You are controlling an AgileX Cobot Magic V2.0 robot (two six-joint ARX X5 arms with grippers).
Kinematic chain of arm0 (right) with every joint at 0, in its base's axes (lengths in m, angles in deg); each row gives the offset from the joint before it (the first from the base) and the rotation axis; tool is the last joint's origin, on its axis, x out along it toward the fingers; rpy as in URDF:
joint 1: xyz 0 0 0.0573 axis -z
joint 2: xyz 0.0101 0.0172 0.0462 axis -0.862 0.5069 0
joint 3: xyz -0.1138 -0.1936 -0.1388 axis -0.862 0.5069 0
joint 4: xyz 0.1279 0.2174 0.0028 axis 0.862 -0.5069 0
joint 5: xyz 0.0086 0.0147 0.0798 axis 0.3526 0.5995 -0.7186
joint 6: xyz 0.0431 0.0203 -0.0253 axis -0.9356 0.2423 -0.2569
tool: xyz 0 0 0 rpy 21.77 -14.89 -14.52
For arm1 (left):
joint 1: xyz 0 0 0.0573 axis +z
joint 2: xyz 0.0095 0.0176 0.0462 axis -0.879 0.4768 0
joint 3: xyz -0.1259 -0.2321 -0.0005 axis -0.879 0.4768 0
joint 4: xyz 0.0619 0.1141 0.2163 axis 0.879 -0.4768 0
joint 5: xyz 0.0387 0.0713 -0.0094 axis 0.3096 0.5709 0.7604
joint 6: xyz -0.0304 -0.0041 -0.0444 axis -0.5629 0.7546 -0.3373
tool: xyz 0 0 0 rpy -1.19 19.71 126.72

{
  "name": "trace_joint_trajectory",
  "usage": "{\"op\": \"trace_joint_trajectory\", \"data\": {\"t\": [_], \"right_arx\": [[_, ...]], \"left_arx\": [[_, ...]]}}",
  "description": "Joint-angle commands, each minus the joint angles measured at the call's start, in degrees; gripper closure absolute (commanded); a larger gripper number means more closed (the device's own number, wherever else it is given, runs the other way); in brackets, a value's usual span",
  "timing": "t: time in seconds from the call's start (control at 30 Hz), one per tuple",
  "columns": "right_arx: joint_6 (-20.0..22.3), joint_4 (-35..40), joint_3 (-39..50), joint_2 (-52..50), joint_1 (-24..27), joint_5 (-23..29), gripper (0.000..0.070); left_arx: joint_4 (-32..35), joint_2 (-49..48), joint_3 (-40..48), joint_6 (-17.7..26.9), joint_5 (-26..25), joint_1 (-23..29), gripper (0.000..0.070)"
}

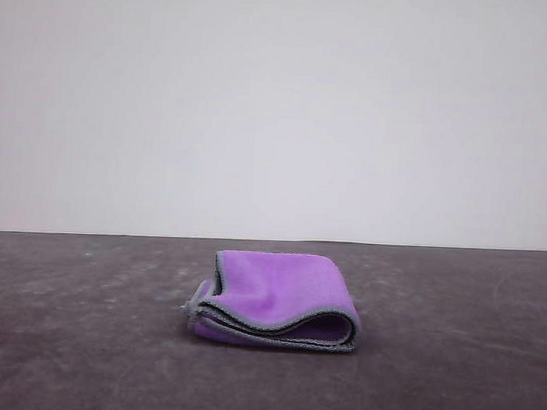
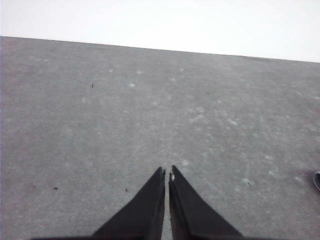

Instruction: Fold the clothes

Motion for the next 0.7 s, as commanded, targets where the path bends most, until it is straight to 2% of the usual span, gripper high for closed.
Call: {"op": "trace_joint_trajectory", "data": {"t": [0.0, 0.67], "right_arx": [[-0.57, 0.79, 0.22, -0.04, 0.13, 0.06, 0.0693], [-0.55, 0.79, 0.22, -0.04, 0.13, 0.06, 0.0693]], "left_arx": [[-0.52, -0.04, 0.98, -0.15, 0.15, 0.00, 0.0700], [-0.52, -0.04, 0.98, -0.15, 0.15, 0.00, 0.0700]]}}
